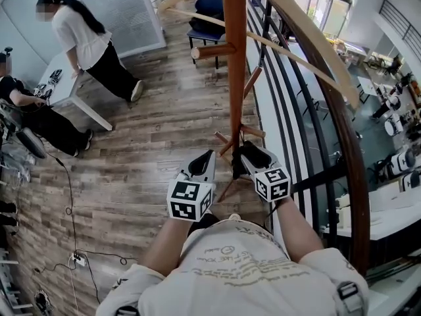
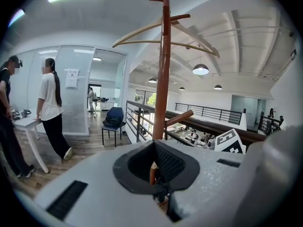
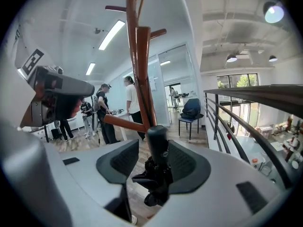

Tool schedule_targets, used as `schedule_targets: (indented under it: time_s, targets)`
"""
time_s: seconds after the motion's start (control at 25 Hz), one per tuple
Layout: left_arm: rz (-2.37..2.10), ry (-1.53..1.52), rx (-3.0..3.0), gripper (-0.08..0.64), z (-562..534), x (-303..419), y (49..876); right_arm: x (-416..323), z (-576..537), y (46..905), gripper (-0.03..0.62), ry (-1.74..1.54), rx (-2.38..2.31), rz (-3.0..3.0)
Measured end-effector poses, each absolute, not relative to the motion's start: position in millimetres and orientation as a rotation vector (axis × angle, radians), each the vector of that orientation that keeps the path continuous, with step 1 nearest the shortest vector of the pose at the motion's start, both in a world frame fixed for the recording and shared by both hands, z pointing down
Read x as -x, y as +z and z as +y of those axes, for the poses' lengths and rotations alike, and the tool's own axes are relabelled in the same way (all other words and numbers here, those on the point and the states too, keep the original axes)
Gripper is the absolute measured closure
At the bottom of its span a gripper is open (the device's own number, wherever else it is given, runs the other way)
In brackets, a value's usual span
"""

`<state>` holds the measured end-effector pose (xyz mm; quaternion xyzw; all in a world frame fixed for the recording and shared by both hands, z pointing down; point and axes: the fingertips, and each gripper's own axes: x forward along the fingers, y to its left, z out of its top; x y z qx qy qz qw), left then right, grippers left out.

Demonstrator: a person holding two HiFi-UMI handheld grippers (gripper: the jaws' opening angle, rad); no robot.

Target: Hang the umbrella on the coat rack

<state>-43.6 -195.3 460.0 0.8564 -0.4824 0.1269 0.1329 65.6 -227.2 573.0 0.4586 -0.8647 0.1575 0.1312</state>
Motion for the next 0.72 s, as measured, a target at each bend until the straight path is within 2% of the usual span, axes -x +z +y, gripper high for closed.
schedule_targets:
  time_s: [0.08,0.24,0.36,0.72]
  targets:
    - [-1.395,0.364,-2.491,0.556,-197,41,458,-67,-223,564,0.413,0.436,-1.330,-2.519]
    - [-1.377,0.343,-2.505,0.557,-199,35,454,-72,-217,540,0.524,0.440,-1.361,-2.532]
    - [-1.367,0.334,-2.512,0.557,-200,34,454,-78,-215,512,0.577,0.421,-1.465,-2.558]
    - [-1.352,0.329,-2.558,0.555,-204,19,452,-101,-199,428,0.592,0.250,-1.699,-2.558]
